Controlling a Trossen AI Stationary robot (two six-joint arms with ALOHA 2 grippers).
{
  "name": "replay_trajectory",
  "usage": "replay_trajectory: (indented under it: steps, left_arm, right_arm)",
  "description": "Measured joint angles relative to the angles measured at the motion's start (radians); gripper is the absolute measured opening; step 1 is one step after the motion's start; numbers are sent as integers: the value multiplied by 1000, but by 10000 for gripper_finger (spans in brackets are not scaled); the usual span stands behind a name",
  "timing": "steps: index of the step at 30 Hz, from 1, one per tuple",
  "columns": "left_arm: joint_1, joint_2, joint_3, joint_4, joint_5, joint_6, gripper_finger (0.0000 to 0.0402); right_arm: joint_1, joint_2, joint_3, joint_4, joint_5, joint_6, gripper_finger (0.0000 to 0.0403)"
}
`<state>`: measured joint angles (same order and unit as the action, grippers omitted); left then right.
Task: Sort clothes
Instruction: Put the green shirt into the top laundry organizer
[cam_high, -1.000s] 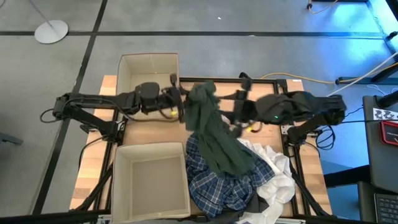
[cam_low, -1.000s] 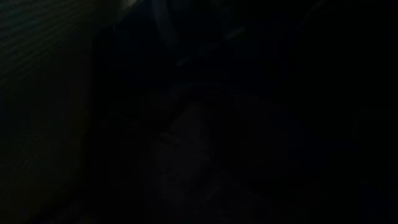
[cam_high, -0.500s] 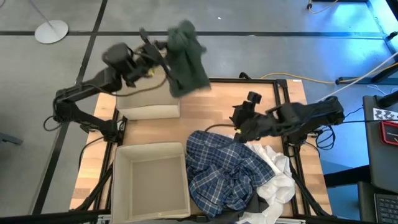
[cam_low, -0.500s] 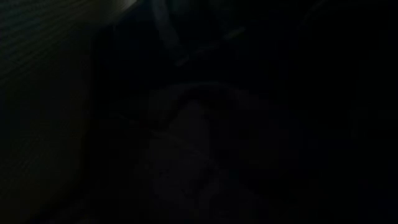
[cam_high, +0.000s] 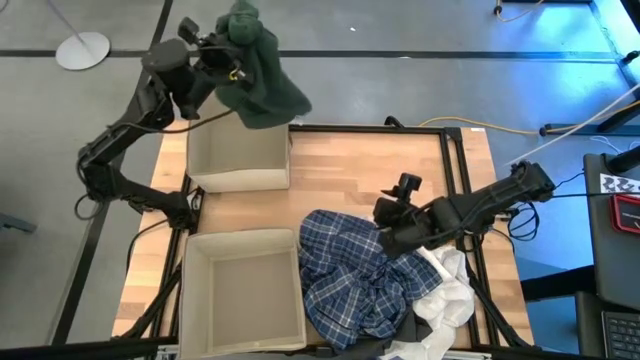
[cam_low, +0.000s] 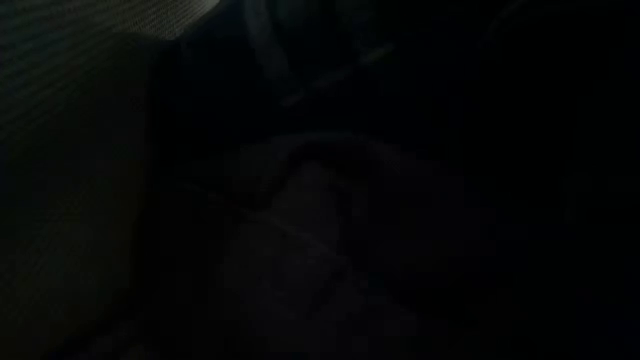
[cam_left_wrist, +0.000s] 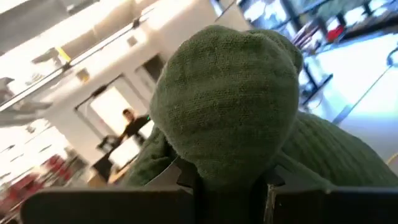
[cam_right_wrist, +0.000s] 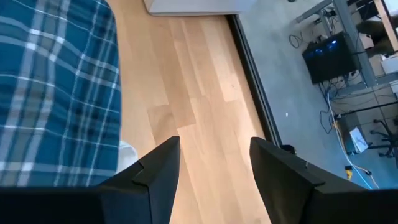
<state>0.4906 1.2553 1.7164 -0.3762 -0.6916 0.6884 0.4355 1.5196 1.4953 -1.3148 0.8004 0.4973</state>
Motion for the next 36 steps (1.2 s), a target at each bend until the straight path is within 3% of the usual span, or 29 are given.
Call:
replay_trajectory:
  steps: [9,14,21,36]
  left_arm:
    - [94,-29,1,-246,-185,-46,57]
    - [138,-29,-3,-476,-79,-249,57]
    - [168,-28,-50,-599,104,-412,58]
    - [194,-28,-289,-590,117,-505,75]
  right_arm:
    - [31,0,-28,9,4,34,198]
    - [30,0,-53,13,20,51,198]
    - [30,0,-71,20,21,74,198]
    - [30,0,-71,34,1,79,198]
